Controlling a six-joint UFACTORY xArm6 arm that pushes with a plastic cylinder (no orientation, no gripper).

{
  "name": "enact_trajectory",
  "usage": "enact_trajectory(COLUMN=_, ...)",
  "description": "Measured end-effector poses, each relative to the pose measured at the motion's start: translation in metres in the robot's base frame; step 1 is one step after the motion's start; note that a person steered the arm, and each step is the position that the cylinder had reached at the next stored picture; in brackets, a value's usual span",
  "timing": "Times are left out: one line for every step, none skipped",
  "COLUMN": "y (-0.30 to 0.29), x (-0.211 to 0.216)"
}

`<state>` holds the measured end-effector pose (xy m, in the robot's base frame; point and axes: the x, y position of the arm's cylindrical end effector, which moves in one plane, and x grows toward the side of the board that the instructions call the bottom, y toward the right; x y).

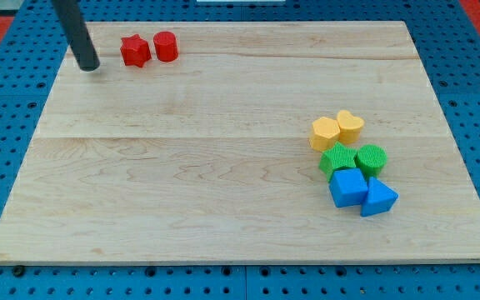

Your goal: Push the red blocks to the top center of the board

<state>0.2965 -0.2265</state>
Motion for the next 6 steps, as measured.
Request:
enact_trajectory(y=0.018, x=-0.025)
enact_trajectory(y=0.02, x=-0.028)
enact_trajectory(y=0.035, x=-0.028)
enact_trajectory(y=0.065, x=-0.028)
enact_trajectory(y=0.093, x=-0.028)
enact_trajectory(y=0.123, x=-0.028)
